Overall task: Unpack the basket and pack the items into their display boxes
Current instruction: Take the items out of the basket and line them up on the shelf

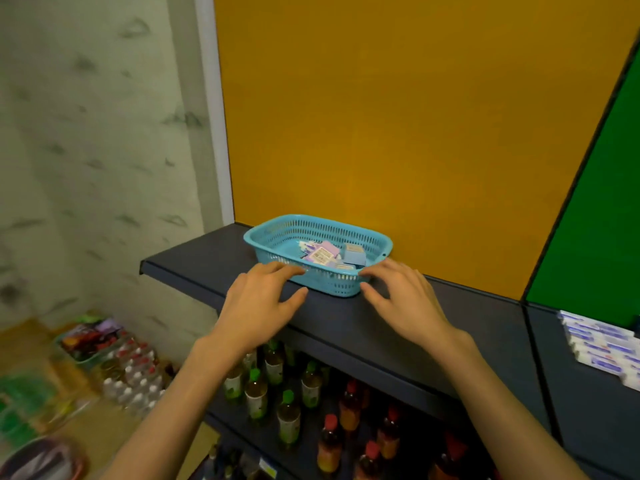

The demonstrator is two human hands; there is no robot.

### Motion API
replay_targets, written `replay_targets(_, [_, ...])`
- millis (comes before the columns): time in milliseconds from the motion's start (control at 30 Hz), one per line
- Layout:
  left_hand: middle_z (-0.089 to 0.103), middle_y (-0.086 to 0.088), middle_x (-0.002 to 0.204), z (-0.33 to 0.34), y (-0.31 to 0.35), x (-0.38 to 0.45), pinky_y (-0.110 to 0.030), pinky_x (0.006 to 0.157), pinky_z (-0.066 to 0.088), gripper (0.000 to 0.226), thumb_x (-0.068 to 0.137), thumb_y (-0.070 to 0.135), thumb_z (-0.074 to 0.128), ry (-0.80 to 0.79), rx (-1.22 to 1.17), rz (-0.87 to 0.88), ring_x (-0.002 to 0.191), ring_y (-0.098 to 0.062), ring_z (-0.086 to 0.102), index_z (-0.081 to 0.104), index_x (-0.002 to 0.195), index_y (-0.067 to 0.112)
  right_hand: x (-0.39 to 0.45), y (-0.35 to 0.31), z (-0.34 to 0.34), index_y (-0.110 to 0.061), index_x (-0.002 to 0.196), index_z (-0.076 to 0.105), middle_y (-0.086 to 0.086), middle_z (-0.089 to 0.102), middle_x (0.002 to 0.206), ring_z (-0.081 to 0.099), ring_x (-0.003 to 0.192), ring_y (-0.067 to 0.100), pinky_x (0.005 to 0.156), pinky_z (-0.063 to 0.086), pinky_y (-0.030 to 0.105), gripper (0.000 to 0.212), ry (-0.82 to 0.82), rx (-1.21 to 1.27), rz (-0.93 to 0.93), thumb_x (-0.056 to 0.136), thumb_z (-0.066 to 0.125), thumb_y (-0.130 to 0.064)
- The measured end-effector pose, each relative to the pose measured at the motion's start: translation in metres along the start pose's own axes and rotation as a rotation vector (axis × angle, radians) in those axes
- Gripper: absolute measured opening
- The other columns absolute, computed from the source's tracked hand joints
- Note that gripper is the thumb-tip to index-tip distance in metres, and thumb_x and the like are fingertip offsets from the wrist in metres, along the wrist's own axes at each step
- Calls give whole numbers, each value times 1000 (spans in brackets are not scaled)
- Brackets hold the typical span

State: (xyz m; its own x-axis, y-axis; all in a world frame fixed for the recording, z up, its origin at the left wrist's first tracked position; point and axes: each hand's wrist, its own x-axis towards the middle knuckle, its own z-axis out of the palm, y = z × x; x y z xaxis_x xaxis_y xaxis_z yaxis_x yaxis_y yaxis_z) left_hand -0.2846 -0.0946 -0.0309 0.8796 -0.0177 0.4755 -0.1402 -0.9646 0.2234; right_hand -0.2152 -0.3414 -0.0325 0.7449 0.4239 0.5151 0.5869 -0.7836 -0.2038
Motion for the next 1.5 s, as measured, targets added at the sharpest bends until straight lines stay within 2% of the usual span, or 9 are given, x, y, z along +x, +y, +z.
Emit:
replay_targets(200, [57, 10, 137, -29, -86, 3, -41, 93, 48, 45, 96, 54, 48, -44, 7, -1, 122, -17, 52, 52, 138, 37, 45, -56, 29, -26, 124, 64, -4, 63, 117, 60, 107, 20, 81, 45, 35, 32, -21, -73, 40, 98, 55, -42])
replay_targets(400, [57, 8, 138, -37, -134, 33, -41, 94, 49, 46, 97, 54, 48, -53, -2, 45, 122, -18, 52, 52, 139, 36, 75, -76, 45, -25, 121, 66, -3, 64, 111, 61, 105, 20, 80, 46, 35, 30, -36, -119, 111, 98, 55, -41])
replay_targets(600, [58, 8, 134, -21, -158, 78, -40, 90, 50, 45, 97, 52, 50, -72, -32, 107, 119, -16, 54, 53, 138, 35, 111, -67, 60, -25, 118, 67, -3, 64, 113, 62, 103, 20, 81, 48, 36, 29, -38, -158, 152, 96, 57, -41])
replay_targets(800, [62, 7, 122, 3, -171, 140, -38, 86, 50, 42, 96, 51, 52, -108, -48, 152, 113, -16, 56, 57, 134, 34, 150, -41, 77, -26, 120, 67, -3, 65, 118, 61, 106, 21, 83, 47, 37, 29, -30, -173, 186, 96, 57, -40])
replay_targets(1033, [61, 6, 128, 31, -174, 208, -40, 88, 51, 41, 96, 50, 54, -200, -22, 223, 114, -18, 57, 57, 134, 34, 187, -23, 89, -24, 122, 66, -4, 65, 123, 60, 111, 18, 85, 44, 33, 28, -33, -183, 195, 97, 59, -35])
replay_targets(1233, [62, 6, 129, 66, -183, 242, -34, 82, 50, 38, 92, 45, 63, -379, 25, 310, 110, -14, 59, 62, 128, 33, 206, -23, 106, -25, 122, 66, -4, 64, 124, 59, 112, 16, 84, 39, 29, 28, -97, -189, 196, 98, 58, -35])
replay_targets(1367, [67, 13, 111, 86, -182, 259, -28, 77, 48, 31, 88, 44, 70, -531, 18, 371, 99, -8, 60, 69, 115, 32, 215, -28, 117, -26, 120, 67, -5, 65, 122, 59, 112, 18, 88, 44, 34, 27, -149, -166, 219, 96, 62, -37])
replay_targets(1500, [67, 18, 91, 102, -177, 270, -33, 86, 53, 20, 83, 36, 78, -718, 14, 419, 96, -7, 62, 74, 101, 27, 219, -32, 125, -27, 115, 68, -6, 66, 120, 60, 109, 17, 81, 42, 31, 23, -165, -179, 247, 94, 63, -37])
